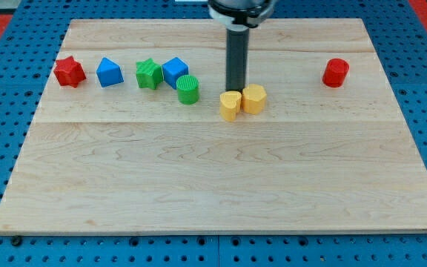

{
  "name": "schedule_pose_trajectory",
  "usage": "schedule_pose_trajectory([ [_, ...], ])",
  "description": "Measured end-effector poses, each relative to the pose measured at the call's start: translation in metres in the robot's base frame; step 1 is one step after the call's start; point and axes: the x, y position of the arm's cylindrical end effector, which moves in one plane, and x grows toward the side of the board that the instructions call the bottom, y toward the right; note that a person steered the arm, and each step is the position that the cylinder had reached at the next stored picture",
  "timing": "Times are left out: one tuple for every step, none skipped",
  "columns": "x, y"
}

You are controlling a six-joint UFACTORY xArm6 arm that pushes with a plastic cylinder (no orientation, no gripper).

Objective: Move yellow hexagon along with yellow heart slightly left and down

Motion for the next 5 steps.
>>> schedule_pose_trajectory([
  [-0.012,0.011],
  [-0.014,0.042],
  [0.003,0.075],
  [0.022,0.077],
  [0.033,0.042],
])
